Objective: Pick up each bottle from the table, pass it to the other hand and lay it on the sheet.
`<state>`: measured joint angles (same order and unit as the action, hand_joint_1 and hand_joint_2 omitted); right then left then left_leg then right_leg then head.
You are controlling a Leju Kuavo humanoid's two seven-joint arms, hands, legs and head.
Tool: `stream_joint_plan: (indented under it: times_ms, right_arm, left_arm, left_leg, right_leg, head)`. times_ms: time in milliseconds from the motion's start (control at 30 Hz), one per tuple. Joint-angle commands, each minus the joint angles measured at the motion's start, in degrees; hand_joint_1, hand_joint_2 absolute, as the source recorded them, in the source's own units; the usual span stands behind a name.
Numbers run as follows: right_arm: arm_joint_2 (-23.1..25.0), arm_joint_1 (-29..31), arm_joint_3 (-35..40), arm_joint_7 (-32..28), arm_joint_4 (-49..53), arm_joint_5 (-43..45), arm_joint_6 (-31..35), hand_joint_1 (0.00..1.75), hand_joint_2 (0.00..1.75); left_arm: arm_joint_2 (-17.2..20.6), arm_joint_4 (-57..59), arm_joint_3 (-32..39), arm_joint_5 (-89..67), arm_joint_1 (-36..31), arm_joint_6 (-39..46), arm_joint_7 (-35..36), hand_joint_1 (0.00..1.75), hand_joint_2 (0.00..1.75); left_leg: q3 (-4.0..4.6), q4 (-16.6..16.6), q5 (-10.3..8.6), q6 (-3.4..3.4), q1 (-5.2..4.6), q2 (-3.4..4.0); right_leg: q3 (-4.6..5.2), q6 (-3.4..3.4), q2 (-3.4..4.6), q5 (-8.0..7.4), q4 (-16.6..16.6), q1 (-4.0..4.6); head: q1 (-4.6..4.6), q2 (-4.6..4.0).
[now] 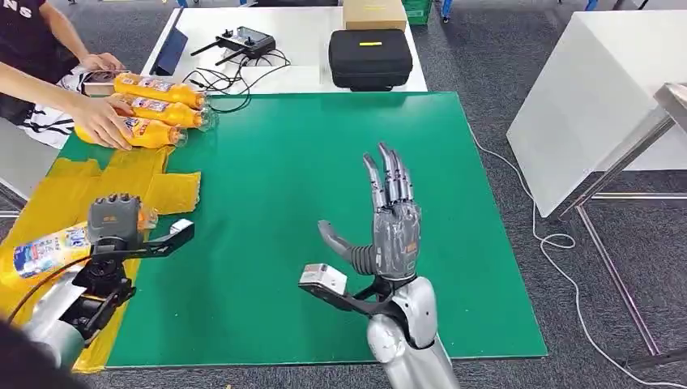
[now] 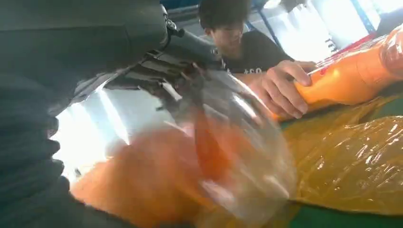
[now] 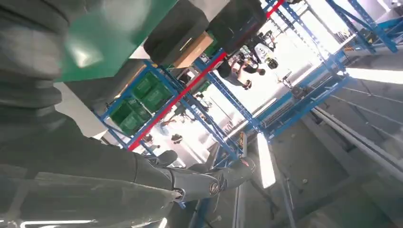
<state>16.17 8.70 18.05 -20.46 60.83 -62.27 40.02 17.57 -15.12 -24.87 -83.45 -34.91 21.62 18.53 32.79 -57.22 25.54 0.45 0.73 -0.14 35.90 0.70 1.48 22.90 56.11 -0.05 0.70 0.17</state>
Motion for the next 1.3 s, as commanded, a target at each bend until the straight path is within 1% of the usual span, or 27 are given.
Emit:
stream_joint_plan:
  times_ms: [33, 133, 167, 233, 300, 333, 367, 400, 433, 467, 500, 533, 567, 600, 633, 667, 700, 767, 800, 833, 867, 900, 933, 1033, 1133, 1167, 1300]
  right_arm:
    - [-2.20, 1.96, 1.46, 1.00, -3.90, 0.42, -0.02, 0.00, 1.75]
    - [-2.20, 1.98, 1.41, 0.88, -3.96, 0.52, -0.02, 0.00, 1.75]
    - [-1.91, 1.97, 0.99, 0.53, -3.99, 0.93, -0.02, 0.00, 1.75]
    - [-1.58, 1.89, 0.71, -0.03, -3.91, 2.16, -0.02, 0.00, 1.75]
    - [-1.59, 2.08, 1.41, -0.94, -4.40, 6.29, -0.02, 0.00, 1.75]
    - [-1.68, 2.11, 2.26, -2.01, -4.19, 12.90, -1.39, 0.00, 1.75]
    - [-2.58, 1.78, 2.81, -4.28, -2.47, 22.51, -5.12, 0.00, 1.75]
    - [-2.84, 1.81, 2.91, -4.27, -2.31, 22.75, -5.20, 0.00, 1.75]
    - [-3.29, 1.27, 2.65, -6.23, -0.56, 30.73, -8.62, 0.00, 1.75]
    - [-3.78, 1.01, 2.34, -8.39, 0.83, 39.29, -13.08, 0.00, 1.75]
    - [-4.61, 1.22, 2.86, -8.55, 0.95, 40.46, -13.63, 0.00, 1.75]
    - [-4.95, 1.05, 2.47, -10.43, 1.97, 47.74, -18.08, 0.00, 0.00]
    - [-5.68, 0.97, 2.66, -11.39, 3.04, 51.77, -19.72, 0.00, 0.00]
    - [-6.25, 0.91, 3.18, -11.14, 3.87, 52.48, -19.92, 0.00, 0.00]
    - [-6.44, 0.72, 3.28, -11.25, 4.65, 53.46, -20.24, 0.00, 0.00]
    - [-6.93, -0.15, 3.56, -12.11, 7.21, 55.12, -20.48, 0.00, 0.00]
    - [-7.45, -0.89, 4.08, -11.53, 9.23, 55.53, -20.45, 0.00, 0.00]
    - [-8.81, -3.03, 5.07, -11.94, 14.67, 57.98, -21.07, 0.00, 0.00]
    - [-9.29, -3.71, 5.36, -11.37, 16.25, 58.27, -21.13, 0.00, 0.00]
    - [-9.53, -4.03, 5.50, -10.65, 16.77, 58.74, -21.44, 0.00, 0.00]
    - [-10.27, -4.87, 5.68, -7.69, 17.66, 59.12, -21.60, 0.00, 0.00]
    - [-10.41, -5.08, 5.68, -7.72, 17.77, 59.12, -21.59, 0.00, 0.00]
    - [-10.77, -5.58, 5.78, -5.43, 17.94, 58.72, -21.34, 0.00, 0.00]
    - [-11.16, -7.00, 5.57, -4.18, 18.61, 59.31, -21.54, 0.00, 0.00]
    - [-11.40, -8.97, 5.16, -2.94, 20.25, 58.33, -20.71, 0.00, 0.00]
    - [-11.28, -9.42, 4.73, -1.33, 20.55, 57.86, -20.33, 0.00, 0.00]
    - [-10.95, -9.94, 3.70, 1.27, 19.91, 59.17, -20.81, 0.00, 0.00]
  left_arm:
    - [-5.29, 1.98, 12.90, 5.21, -0.45, 11.05, -6.54, 0.00, 1.75]
    - [-5.70, 1.81, 13.05, 5.18, -0.62, 11.27, -6.59, 0.00, 1.75]
    - [-6.46, 1.23, 14.89, 6.38, -0.63, 15.09, -9.99, 0.00, 1.75]
    - [-7.59, 0.71, 16.70, 7.90, -0.96, 17.45, -12.97, 0.00, 1.75]
    - [-8.73, -4.74, 20.54, 9.13, 0.35, 18.38, -17.79, 0.00, 1.75]
    - [-10.97, -11.29, 26.62, 12.86, 2.12, 18.38, -26.58, 0.00, 1.75]
    - [-14.64, -9.69, 34.64, 22.30, 0.78, 18.38, -41.77, 0.00, 1.75]
    - [-15.12, -9.60, 34.59, 21.77, 0.33, 18.38, -41.18, 0.00, 1.75]
    - [-18.33, -9.02, 40.19, 36.22, -1.15, 10.20, -54.87, 0.00, 1.75]
    - [-20.90, -17.76, 38.37, 47.63, 0.99, -0.96, -58.53, 0.00, 1.75]
    - [-21.16, -19.37, 36.01, 49.12, 2.16, -0.60, -58.03, 0.00, 1.75]
    - [-21.71, -27.59, 31.29, 57.40, 5.21, -7.90, -58.53, 0.00, 1.75]
    - [-21.94, -34.23, 26.41, 65.27, 7.97, -16.06, -58.27, 0.00, 1.75]
    - [-21.80, -38.45, 23.50, 66.97, 9.78, -15.33, -55.64, 0.00, 1.75]
    - [-21.72, -40.83, 21.91, 70.20, 10.87, -18.32, -55.32, 0.00, 1.75]
    - [-21.52, -45.15, 18.76, 75.07, 13.11, -22.77, -55.41, 0.00, 1.75]
    - [-21.10, -47.72, 16.78, 76.37, 14.50, -21.79, -54.16, 0.00, 1.75]
    - [-20.83, -51.91, 12.15, 83.97, 17.36, -27.96, -51.28, 0.00, 1.75]
    - [-20.82, -53.20, 11.06, 84.32, 18.27, -27.57, -50.90, 0.00, 1.75]
    - [-20.94, -53.20, 10.51, 85.87, 18.62, -28.72, -49.28, 0.00, 1.75]
    - [-20.98, -53.27, 8.86, 87.85, 19.54, -30.75, -44.72, 0.00, 1.75]
    - [-21.05, -53.28, 8.63, 87.85, 19.90, -30.79, -44.83, 0.00, 1.75]
    - [-20.76, -52.44, 7.36, 88.65, 20.11, -31.59, -41.20, 0.00, 1.75]
    - [-21.29, -52.50, 6.30, 90.90, 21.38, -33.27, -40.65, 0.00, 1.75]
    - [-21.59, -53.14, 5.17, 90.40, 22.21, -32.48, -39.43, 0.00, 1.75]
    - [-21.84, -53.37, 5.25, 90.71, 22.27, -31.90, -38.69, 0.00, 1.75]
    - [-22.46, -52.56, 5.33, 90.70, 21.72, -30.86, -36.59, 0.00, 1.75]
  left_leg:
    - [-0.44, 0.11, 0.12, 0.05, 0.03, -0.19]
    - [-0.48, 0.12, 0.13, 0.06, 0.03, -0.22]
    - [-0.27, 0.08, 0.07, 0.05, 0.01, -0.17]
    - [-0.43, 0.10, 0.11, 0.07, 0.02, -0.27]
    - [-0.30, 0.07, 0.07, 0.06, 0.01, -0.24]
    - [-0.44, 0.09, 0.11, 0.07, 0.03, -0.39]
    - [-0.34, 0.08, 0.08, 0.06, 0.02, -0.39]
    - [-0.38, 0.06, 0.10, 0.07, 0.02, -0.45]
    - [-0.14, 0.02, 0.02, 0.07, 0.00, -0.51]
    - [-0.21, -0.02, 0.06, 0.08, 0.02, -0.55]
    - [-0.04, -0.01, -0.01, 0.08, -0.04, -0.56]
    - [-0.05, -0.02, -0.01, 0.09, -0.07, -0.66]
    - [-0.14, -0.01, 0.04, 0.09, -0.06, -0.52]
    - [-0.13, 0.01, 0.05, 0.09, -0.13, -0.25]
    - [-0.22, 0.01, 0.10, 0.12, -0.09, -0.48]
    - [-0.14, -0.01, 0.08, 0.08, -0.10, -0.19]
    - [-0.26, -0.01, 0.15, 0.10, -0.12, -0.33]
    - [-0.28, 0.00, 0.19, 0.10, -0.10, -0.33]
    - [-0.09, 0.00, 0.12, 0.09, -0.14, -0.21]
    - [-0.26, 0.01, 0.22, 0.10, -0.12, -0.26]
    - [-0.18, 0.02, 0.18, 0.09, -0.13, -0.19]
    - [-0.11, 0.03, 0.15, 0.07, -0.12, -0.20]
    - [-0.28, 0.05, 0.23, 0.09, -0.12, -0.26]
    - [-0.09, 0.04, 0.17, 0.09, -0.10, -0.21]
    - [-0.36, 0.08, 0.28, 0.11, -0.09, -0.23]
    - [-0.12, 0.05, 0.19, 0.10, -0.10, -0.19]
    - [-0.10, 0.05, 0.17, 0.09, -0.09, -0.17]
  right_leg:
    - [-0.51, 0.05, -0.32, 0.18, -0.11, 0.05]
    - [-0.57, 0.07, -0.37, 0.20, -0.12, 0.06]
    - [-0.33, 0.06, -0.27, 0.12, -0.08, 0.03]
    - [-0.54, 0.08, -0.41, 0.19, -0.11, 0.05]
    - [-0.39, 0.07, -0.36, 0.15, -0.08, 0.03]
    - [-0.59, 0.09, -0.56, 0.24, -0.11, 0.05]
    - [-0.49, 0.07, -0.54, 0.21, -0.09, 0.04]
    - [-0.54, 0.08, -0.61, 0.25, -0.09, 0.05]
    - [-0.31, 0.08, -0.63, 0.16, -0.06, 0.02]
    - [-0.42, 0.10, -0.70, 0.21, -0.07, 0.05]
    - [-0.24, 0.09, -0.68, 0.14, -0.05, -0.02]
    - [-0.27, 0.10, -0.79, 0.17, -0.04, -0.03]
    - [-0.34, 0.11, -0.68, 0.16, -0.07, -0.01]
    - [-0.21, 0.10, -0.44, 0.10, -0.07, -0.05]
    - [-0.43, 0.14, -0.69, 0.18, -0.11, -0.08]
    - [-0.22, 0.09, -0.38, 0.10, -0.07, -0.08]
    - [-0.38, 0.12, -0.55, 0.21, -0.05, -0.10]
    - [-0.42, 0.11, -0.56, 0.24, -0.06, -0.08]
    - [-0.20, 0.10, -0.43, 0.14, -0.04, -0.13]
    - [-0.41, 0.11, -0.53, 0.23, -0.06, -0.10]
    - [-0.27, 0.09, -0.43, 0.16, -0.06, -0.11]
    - [-0.22, 0.08, -0.43, 0.13, -0.07, -0.12]
    - [-0.40, 0.08, -0.51, 0.22, -0.09, -0.10]
    - [-0.20, 0.07, -0.44, 0.10, -0.11, -0.10]
    - [-0.47, 0.09, -0.52, 0.22, -0.14, -0.07]
    - [-0.21, 0.07, -0.42, 0.12, -0.11, -0.08]
    - [-0.18, 0.07, -0.39, 0.10, -0.11, -0.07]
  head:
    - [-0.02, 0.00]
    - [0.00, 0.00]
    - [0.02, 0.00]
    - [0.00, 0.00]
    - [0.00, 0.00]
    - [0.00, 0.00]
    - [0.02, 0.00]
    - [0.02, 0.00]
    - [-0.02, 0.00]
    - [0.02, 0.00]
    - [-0.02, 0.00]
    - [-0.02, 0.00]
    - [0.02, 0.00]
    - [0.04, 0.00]
    - [-0.04, 0.00]
    - [0.07, -0.02]
    - [0.00, 0.00]
    - [0.00, 0.00]
    - [0.02, 0.00]
    - [0.00, 0.00]
    - [0.02, 0.00]
    - [0.02, 0.00]
    - [0.00, 0.00]
    - [0.02, 0.00]
    - [0.02, 0.00]
    - [0.02, 0.00]
    - [0.02, 0.00]
